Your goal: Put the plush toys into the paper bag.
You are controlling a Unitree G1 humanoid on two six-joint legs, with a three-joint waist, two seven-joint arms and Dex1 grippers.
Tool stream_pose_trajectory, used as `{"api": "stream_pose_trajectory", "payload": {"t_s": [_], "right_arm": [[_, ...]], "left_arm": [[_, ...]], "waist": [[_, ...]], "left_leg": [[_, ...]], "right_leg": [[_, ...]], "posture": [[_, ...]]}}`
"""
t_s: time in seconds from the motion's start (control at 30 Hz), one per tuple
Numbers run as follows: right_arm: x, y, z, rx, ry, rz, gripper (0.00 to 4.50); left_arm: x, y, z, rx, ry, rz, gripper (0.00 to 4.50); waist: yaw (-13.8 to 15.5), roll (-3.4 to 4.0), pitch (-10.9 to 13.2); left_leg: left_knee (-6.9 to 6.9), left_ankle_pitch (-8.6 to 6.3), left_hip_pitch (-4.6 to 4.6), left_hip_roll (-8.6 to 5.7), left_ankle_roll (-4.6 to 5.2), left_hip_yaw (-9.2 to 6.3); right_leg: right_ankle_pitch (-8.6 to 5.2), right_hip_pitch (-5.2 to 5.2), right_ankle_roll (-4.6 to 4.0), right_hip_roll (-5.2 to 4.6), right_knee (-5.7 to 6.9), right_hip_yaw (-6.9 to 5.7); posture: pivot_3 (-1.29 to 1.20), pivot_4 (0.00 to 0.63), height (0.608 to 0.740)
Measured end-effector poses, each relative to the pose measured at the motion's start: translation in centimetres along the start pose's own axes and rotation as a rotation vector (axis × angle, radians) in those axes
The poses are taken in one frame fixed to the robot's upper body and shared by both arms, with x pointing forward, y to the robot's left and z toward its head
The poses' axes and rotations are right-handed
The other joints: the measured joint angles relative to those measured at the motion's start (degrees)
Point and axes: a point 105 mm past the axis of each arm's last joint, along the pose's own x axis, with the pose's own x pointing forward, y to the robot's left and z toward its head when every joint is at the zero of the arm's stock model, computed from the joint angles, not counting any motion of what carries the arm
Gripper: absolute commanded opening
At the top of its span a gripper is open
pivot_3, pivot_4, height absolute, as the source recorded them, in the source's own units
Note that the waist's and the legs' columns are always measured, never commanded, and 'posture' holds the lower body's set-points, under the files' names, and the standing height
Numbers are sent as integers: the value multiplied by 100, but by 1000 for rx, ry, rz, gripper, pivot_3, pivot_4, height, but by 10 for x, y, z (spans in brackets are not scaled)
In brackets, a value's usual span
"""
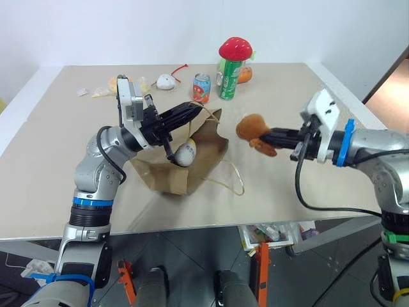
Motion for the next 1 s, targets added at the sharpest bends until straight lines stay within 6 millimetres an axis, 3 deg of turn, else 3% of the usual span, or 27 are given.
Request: {"api": "stream_pose_trajectory", "payload": {"t_s": [0.07,0.33,0.47,0.5,0.53,0.57,0.6,0.63,0.67,0.7,0.83,1.0], "right_arm": [[8,14,4,-17,-12,65,110],[40,35,14,-32,-56,178,110],[61,36,8,-37,-24,187,110],[66,36,5,-32,-12,186,500],[85,35,5,-12,-2,174,929],[93,36,3,-17,11,173,1039],[97,37,1,-24,23,173,1631],[100,37,-2,-24,32,171,1833],[106,36,-5,-11,40,162,2505],[110,35,-5,4,35,158,2843],[118,29,10,21,-22,122,4462],[105,22,19,98,-77,118,4462]], "left_arm": [[0,0,0,0,0,0,0],[0,0,0,1,1,-1,0],[-1,0,0,2,2,-1,0],[-1,0,1,2,2,0,0],[-2,1,1,5,4,3,0],[-1,0,0,2,5,-3,0],[-1,0,0,1,5,-2,0],[-1,0,0,2,5,-1,0],[-2,0,0,3,5,1,0],[-2,0,0,3,6,3,0],[-2,0,0,3,6,1,0],[-2,0,0,2,6,1,0]], "waist": [[-1,-1,0],[9,0,0],[10,0,0],[12,0,0],[4,0,0],[5,0,0],[7,0,0],[12,0,0],[18,0,0],[16,0,0],[18,0,0],[28,0,0]], "left_leg": [[3,0,0,0,0,1],[2,0,-2,0,0,1],[2,0,-4,0,0,0],[2,0,-4,0,0,1],[2,0,-3,0,0,1],[2,1,-3,0,1,0],[1,1,-4,1,1,-1],[0,1,-4,1,1,-1],[0,1,-7,0,1,-2],[1,1,-8,0,1,1],[-2,1,-8,1,1,-3],[-1,1,-10,0,1,-2]], "right_leg": [[1,1,1,0,0,1],[0,-1,1,1,0,1],[0,-1,1,1,0,1],[0,-1,1,1,0,1],[1,-3,0,1,0,1],[3,-4,-2,3,1,1],[3,-5,-1,4,1,1],[1,-4,0,4,1,1],[0,-3,1,4,1,1],[0,-4,2,4,0,2],[0,-5,2,6,1,0],[0,-3,2,4,1,1]], "posture": [[0,150,740],[0,150,740],[0,150,740],[0,150,740],[0,150,740],[0,150,740],[0,150,740],[0,150,740],[0,150,740],[0,150,740],[0,150,740],[0,150,740]]}}
